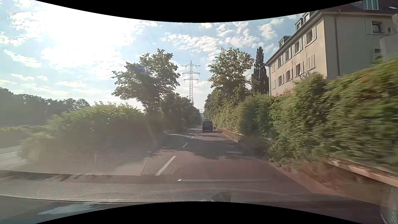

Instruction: Follow the waypoints while adhering to traffic rules and regulations

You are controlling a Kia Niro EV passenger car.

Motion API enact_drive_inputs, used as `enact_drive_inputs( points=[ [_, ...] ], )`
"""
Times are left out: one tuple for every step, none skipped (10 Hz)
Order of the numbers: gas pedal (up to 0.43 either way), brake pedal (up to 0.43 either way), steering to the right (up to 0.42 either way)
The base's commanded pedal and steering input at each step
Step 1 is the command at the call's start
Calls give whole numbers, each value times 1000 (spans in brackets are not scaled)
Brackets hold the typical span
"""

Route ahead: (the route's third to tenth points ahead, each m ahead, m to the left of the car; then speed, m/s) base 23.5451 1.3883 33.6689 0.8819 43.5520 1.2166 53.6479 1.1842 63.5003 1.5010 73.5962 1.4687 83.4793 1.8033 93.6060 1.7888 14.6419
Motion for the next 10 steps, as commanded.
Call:
enact_drive_inputs(
  points=[
    [98, 0, 1],
    [98, 0, 1],
    [98, 0, 1],
    [98, 0, 1],
    [98, 0, 1],
    [98, 0, 1],
    [98, 0, 1],
    [98, 0, 1],
    [98, 0, 1],
    [98, 0, 1]
  ],
)
